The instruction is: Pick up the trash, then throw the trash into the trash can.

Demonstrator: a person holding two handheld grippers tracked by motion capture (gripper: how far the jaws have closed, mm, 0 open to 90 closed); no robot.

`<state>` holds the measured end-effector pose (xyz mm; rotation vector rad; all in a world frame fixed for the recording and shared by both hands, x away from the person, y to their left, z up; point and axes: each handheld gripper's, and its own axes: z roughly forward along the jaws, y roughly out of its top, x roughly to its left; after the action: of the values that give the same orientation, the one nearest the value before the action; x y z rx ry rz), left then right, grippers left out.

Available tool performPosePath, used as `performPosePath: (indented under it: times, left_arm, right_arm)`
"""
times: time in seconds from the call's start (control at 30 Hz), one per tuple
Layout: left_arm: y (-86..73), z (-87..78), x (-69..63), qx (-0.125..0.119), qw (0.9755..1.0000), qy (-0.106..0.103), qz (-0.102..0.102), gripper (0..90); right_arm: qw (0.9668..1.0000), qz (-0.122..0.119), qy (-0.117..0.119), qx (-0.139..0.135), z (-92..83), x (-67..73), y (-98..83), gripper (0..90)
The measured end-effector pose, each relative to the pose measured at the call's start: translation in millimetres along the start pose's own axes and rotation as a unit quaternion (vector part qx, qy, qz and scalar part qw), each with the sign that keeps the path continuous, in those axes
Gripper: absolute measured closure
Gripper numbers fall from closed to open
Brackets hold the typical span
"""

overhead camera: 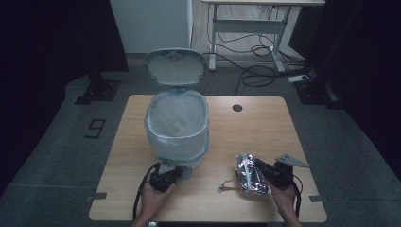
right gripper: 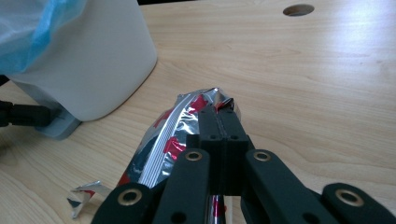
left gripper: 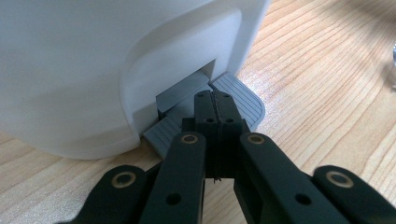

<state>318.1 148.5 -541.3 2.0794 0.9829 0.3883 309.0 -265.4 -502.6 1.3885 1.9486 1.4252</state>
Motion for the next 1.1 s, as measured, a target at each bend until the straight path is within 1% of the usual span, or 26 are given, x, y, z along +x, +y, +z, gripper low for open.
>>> performPosePath:
  times: [0.33,0.4,0.47,0.5,0.6,0.8,0.83,1.03,1.07,1.1]
  left_arm:
    - [-0.3,-0.1,0.2,-0.001,1.0,-0.001,-0.001,90.0]
    - [-0.2,0.0,0.5,-0.001,1.0,-0.002,-0.002,90.0]
    - [-0.2,0.0,0.6,-0.001,1.0,-0.002,-0.002,90.0]
    - [-0.2,-0.1,0.9,0.0,1.0,-0.003,-0.002,90.0]
    - [-0.2,-0.1,1.1,-0.001,1.0,-0.004,-0.002,90.0]
    - [0.0,-0.1,1.2,0.0,1.0,-0.004,-0.003,90.0]
    - [0.1,0.0,1.3,0.0,1.0,-0.004,-0.003,90.0]
    - [0.3,0.1,2.7,0.001,1.0,-0.009,-0.004,90.0]
    - [0.3,0.1,2.7,0.001,1.0,-0.009,-0.004,90.0]
    - [0.3,0.3,2.5,0.0,0.9999,-0.009,-0.005,90.0]
  right_arm:
    - [0.9998,-0.001,0.005,-0.018,-7.7,2.9,6.8,90.0]
    - [0.9996,-0.002,0.007,-0.026,-11.4,4.3,10.6,90.0]
    - [0.9996,-0.003,0.008,-0.028,-12.9,4.7,12.2,90.0]
    - [0.9993,-0.004,0.01,-0.035,-15.4,5.8,15.6,90.0]
    - [0.999,-0.006,0.014,-0.042,-18.9,7.9,20.6,90.0]
    - [0.9984,-0.011,0.02,-0.051,-24.6,13.1,27.5,90.0]
    - [0.9981,-0.011,0.022,-0.057,-27.1,15.0,30.5,90.0]
    - [0.9973,-0.015,0.025,-0.068,-32.9,20.6,43.9,90.0]
    - [0.9973,-0.015,0.025,-0.068,-32.9,20.6,43.9,90.0]
    - [0.997,-0.017,0.026,-0.071,-34.3,22.6,49.2,90.0]
